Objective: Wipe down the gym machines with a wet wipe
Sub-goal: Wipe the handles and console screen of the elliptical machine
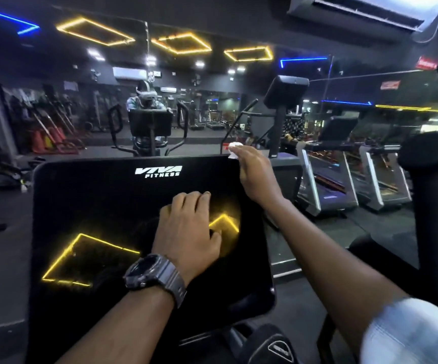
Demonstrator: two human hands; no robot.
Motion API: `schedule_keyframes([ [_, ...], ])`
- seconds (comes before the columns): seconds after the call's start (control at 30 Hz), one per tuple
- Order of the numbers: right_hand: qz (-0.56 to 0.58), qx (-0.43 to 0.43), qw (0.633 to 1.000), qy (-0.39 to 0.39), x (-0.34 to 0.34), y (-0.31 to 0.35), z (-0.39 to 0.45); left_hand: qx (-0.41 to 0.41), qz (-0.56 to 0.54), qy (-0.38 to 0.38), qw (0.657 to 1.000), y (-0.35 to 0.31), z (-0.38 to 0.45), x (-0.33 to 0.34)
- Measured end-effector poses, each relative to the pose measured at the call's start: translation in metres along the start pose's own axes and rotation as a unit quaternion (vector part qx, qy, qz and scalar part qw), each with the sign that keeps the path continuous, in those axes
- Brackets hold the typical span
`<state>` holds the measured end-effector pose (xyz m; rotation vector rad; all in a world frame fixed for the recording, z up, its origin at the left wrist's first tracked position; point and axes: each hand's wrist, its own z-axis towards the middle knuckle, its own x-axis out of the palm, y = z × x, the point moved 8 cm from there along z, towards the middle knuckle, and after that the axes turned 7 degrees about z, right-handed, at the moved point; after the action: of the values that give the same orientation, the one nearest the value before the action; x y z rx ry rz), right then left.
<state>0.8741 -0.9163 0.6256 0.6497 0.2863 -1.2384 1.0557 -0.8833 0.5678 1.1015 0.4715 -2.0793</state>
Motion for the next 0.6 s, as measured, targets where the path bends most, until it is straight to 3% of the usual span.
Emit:
schedule_keyframes([
  [0.2,-0.027,0.026,0.999,-0.036,-0.019,-0.013,-0.009,-0.053,-0.005,-0.029,0.998,0.017,0.002,-0.009],
  [0.33,-0.052,-0.13,0.988,0.062,0.039,0.086,0.016,-0.122,0.021,-0.04,0.991,0.034,0.004,-0.017],
  [0.43,-0.047,-0.17,0.975,0.139,0.07,0.137,0.02,-0.166,0.031,-0.036,0.985,0.047,-0.001,-0.027],
  [0.5,-0.038,-0.16,0.975,0.147,0.063,0.124,0.017,-0.17,0.04,-0.033,0.984,0.053,-0.006,-0.034],
  [0.6,-0.055,-0.087,0.99,0.097,0.022,0.073,0.014,-0.13,0.069,-0.037,0.988,0.072,-0.017,-0.048],
])
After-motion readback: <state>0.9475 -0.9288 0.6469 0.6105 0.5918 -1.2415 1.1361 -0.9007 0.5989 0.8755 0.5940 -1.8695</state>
